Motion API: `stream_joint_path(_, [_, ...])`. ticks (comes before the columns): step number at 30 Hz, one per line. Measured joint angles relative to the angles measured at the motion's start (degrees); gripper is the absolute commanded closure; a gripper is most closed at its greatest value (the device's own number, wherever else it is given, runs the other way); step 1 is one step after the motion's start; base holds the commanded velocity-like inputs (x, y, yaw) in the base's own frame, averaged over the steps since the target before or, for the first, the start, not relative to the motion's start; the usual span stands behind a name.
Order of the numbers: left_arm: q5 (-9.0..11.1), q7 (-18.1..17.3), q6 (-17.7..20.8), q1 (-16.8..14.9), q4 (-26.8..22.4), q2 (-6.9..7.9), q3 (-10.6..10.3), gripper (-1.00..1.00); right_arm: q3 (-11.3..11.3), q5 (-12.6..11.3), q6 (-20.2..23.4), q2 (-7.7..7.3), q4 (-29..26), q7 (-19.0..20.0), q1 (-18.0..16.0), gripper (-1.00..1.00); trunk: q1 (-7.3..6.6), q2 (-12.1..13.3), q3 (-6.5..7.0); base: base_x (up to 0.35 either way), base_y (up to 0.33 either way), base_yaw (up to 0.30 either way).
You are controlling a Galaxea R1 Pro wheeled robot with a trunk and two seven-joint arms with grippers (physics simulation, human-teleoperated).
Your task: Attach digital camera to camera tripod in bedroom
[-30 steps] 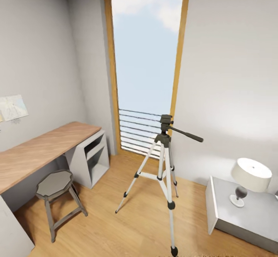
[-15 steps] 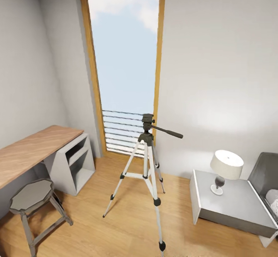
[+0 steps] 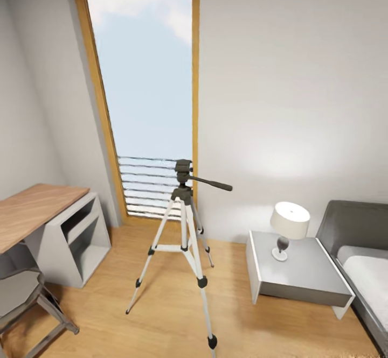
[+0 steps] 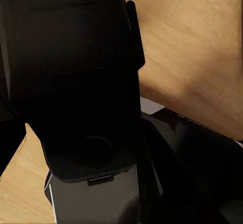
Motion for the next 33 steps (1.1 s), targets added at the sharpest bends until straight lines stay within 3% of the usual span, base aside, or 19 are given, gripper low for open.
stream_joint_path(11, [-0.1,0.0,0.0,0.0,0.0,0.00,0.0,1.00,0.0,0.1,0.0,0.00,0.0,0.0,0.0,-1.00,-0.01,0.0,0.00,0.223,0.215,-0.228])
stream_joint_path(25, [0.0,0.0,0.0,0.0,0.0,0.05,0.0,1.00,0.4,0.6,-0.1,-0.10,0.0,0.1,0.0,-1.00,-0.01,0.0,0.00,0.237,0.229,-0.021])
stream_joint_path(33, [0.4,0.0,-0.1,0.0,0.0,0.14,0.0,1.00,0.5,0.7,-0.2,-0.30,0.0,0.1,0.0,-1.00,0.01,0.0,0.00,0.073,0.070,-0.001])
